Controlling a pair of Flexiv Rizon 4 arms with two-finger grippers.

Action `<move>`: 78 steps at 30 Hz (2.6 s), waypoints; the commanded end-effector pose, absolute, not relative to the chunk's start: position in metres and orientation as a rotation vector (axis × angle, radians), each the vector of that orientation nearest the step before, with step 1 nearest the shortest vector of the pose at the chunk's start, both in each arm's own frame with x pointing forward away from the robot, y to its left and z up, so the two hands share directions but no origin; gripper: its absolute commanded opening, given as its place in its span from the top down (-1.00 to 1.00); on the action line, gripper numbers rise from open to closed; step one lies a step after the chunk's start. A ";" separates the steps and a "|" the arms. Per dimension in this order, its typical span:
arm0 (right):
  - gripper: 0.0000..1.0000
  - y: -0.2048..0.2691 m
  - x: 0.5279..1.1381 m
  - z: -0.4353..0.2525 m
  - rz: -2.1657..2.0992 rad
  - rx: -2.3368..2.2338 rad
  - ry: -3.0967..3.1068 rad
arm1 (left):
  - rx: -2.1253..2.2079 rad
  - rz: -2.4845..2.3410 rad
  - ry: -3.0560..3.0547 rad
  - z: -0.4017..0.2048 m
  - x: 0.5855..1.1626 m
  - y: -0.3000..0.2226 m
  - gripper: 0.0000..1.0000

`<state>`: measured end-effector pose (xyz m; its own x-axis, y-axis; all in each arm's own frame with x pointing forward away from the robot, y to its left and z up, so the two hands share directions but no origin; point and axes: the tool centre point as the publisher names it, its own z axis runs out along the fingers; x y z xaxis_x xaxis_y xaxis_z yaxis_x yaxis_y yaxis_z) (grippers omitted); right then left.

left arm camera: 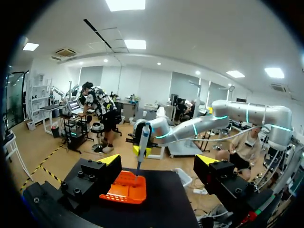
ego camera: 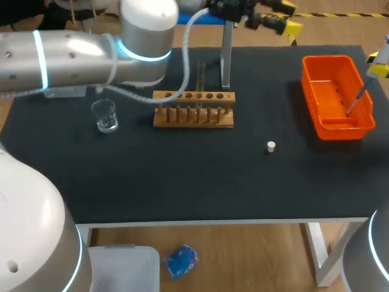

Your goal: Invert the test tube, pick up the pipette, mount the tip to pipette, aspirate from beaker and dispense into the tube, eject the tip, return the pipette, and cap with the stopper.

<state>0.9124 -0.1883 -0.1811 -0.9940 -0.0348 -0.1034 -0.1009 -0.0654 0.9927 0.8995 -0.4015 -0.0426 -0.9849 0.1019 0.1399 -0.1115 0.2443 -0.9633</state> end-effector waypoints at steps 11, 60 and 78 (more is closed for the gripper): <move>1.00 -0.190 0.914 -0.182 2.259 -0.162 2.118 | -0.012 1.580 -2.452 -0.036 0.933 -0.520 -1.00; 1.00 -0.190 0.914 -0.182 2.259 -0.162 2.118 | -0.099 1.582 -2.469 -0.059 0.926 -0.577 1.00; 1.00 -0.190 0.914 -0.182 2.259 -0.162 2.118 | -0.113 1.597 -2.468 -0.061 0.922 -0.586 1.00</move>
